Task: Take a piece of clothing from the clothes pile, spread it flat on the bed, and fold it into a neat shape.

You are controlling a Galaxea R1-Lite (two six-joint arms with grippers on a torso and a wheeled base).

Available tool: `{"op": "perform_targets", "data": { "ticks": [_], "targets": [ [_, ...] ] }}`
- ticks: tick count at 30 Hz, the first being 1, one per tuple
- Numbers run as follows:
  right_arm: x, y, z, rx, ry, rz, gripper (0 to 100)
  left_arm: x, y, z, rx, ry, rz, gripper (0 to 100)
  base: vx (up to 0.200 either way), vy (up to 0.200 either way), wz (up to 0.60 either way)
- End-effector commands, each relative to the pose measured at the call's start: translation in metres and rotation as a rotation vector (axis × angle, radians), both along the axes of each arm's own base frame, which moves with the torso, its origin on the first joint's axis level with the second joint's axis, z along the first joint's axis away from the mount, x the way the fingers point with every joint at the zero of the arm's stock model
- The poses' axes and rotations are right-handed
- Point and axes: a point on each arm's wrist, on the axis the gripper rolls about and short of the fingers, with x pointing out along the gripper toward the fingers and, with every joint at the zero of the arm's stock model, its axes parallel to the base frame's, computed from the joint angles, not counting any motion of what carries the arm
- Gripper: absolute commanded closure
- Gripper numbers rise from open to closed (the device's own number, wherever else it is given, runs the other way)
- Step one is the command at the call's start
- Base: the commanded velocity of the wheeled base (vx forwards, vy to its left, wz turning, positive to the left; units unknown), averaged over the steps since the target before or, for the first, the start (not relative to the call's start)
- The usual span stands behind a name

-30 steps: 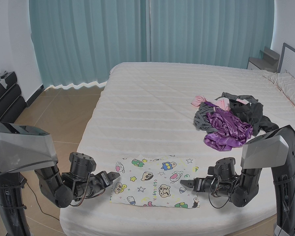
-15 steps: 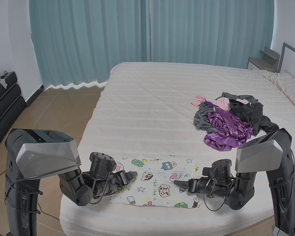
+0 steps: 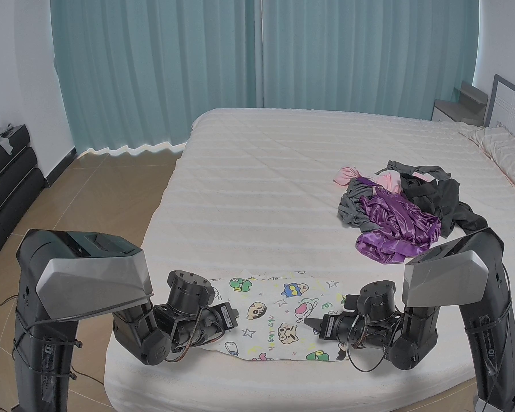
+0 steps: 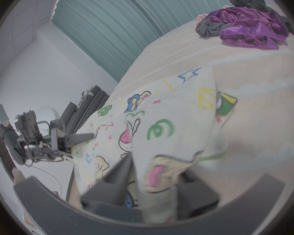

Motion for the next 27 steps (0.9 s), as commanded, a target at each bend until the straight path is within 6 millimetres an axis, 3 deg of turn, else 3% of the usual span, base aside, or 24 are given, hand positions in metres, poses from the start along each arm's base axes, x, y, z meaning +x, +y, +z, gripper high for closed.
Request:
{"op": "perform_targets", "data": {
  "ticks": [1, 20, 27],
  "targets": [
    [0.0, 0.001, 0.002, 0.039, 0.005, -0.02, 100, -0.002, 0.0, 0.001, -0.001, -0.003, -0.001, 100, 0.0, 0.0, 0.0],
    [-0.006, -0.001, 0.005, 0.065, -0.003, -0.047, 100, -0.013, 0.001, 0.004, -0.086, -0.026, 0.045, 100, 0.0, 0.0, 0.0],
    [-0.006, -0.001, 0.005, 0.065, -0.003, -0.047, 100, -0.014, -0.003, 0.01, -0.12, -0.028, 0.054, 100, 0.0, -0.2, 0.0]
  ]
}}
